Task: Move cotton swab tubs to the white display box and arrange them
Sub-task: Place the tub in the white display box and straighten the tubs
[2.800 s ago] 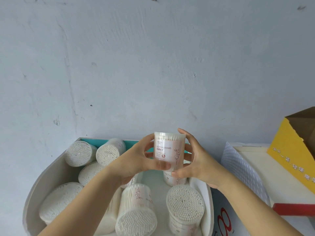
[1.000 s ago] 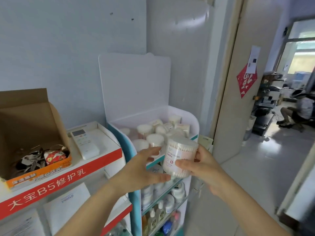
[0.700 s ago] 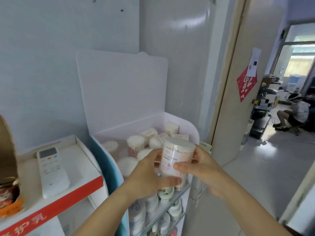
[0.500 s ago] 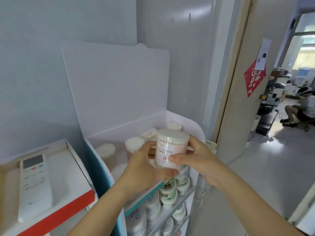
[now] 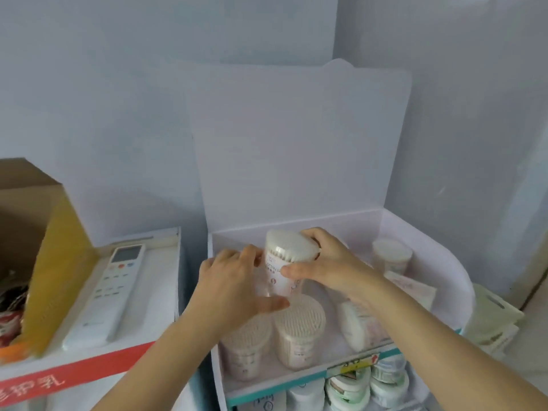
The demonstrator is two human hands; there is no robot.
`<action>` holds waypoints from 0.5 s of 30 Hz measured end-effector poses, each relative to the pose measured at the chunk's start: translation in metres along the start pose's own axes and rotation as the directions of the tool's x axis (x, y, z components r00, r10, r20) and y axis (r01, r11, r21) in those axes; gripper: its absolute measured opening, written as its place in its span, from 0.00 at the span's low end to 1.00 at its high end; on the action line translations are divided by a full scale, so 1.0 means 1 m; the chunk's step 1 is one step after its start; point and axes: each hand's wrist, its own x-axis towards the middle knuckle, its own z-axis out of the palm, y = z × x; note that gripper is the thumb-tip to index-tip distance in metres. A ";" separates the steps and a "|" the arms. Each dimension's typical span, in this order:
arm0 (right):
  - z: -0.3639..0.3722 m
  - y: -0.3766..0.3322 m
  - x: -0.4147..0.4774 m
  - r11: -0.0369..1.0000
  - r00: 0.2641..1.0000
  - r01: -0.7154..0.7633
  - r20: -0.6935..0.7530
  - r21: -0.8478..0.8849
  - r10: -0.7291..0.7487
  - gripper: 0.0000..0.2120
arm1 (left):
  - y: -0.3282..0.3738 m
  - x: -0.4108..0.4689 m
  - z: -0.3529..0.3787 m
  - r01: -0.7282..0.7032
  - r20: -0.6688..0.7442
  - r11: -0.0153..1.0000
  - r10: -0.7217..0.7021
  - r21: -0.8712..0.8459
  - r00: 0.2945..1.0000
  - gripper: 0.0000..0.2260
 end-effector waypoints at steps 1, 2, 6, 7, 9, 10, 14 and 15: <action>0.001 0.001 0.008 1.000 1.000 0.012 0.028 -0.010 -0.012 0.32 | -0.002 0.001 -0.001 0.031 -0.010 0.999 -0.031 0.035 0.999 0.35; 0.003 0.002 0.016 1.000 0.998 0.020 0.054 -0.018 -0.019 0.34 | -0.004 0.000 -0.002 0.056 -0.017 0.996 -0.055 0.071 0.998 0.34; 0.012 0.007 0.041 0.989 0.991 0.050 0.132 -0.141 -0.032 0.40 | -0.008 -0.011 -0.007 0.130 -0.030 0.958 -0.127 0.254 0.992 0.39; 0.014 0.009 0.046 0.982 0.989 0.065 0.145 -0.178 -0.039 0.41 | -0.007 -0.015 -0.008 0.150 -0.014 0.947 -0.153 0.285 0.988 0.38; 0.017 0.010 0.053 0.965 0.982 0.117 0.171 -0.235 -0.077 0.38 | -0.003 -0.024 -0.009 0.163 0.040 0.933 -0.185 0.322 0.982 0.34; 0.018 0.010 0.055 0.952 0.977 0.150 0.188 -0.267 -0.102 0.37 | 0.001 -0.027 -0.011 0.148 0.065 0.932 -0.179 0.329 0.982 0.32; 0.020 0.016 0.061 0.852 0.954 0.265 0.250 -0.451 -0.164 0.38 | 0.015 -0.037 -0.007 0.077 0.163 0.946 -0.134 0.314 0.977 0.29; 0.018 0.019 0.062 0.824 0.954 0.268 0.257 -0.500 -0.155 0.39 | 0.017 -0.038 -0.004 0.065 0.183 0.942 -0.131 0.328 0.974 0.29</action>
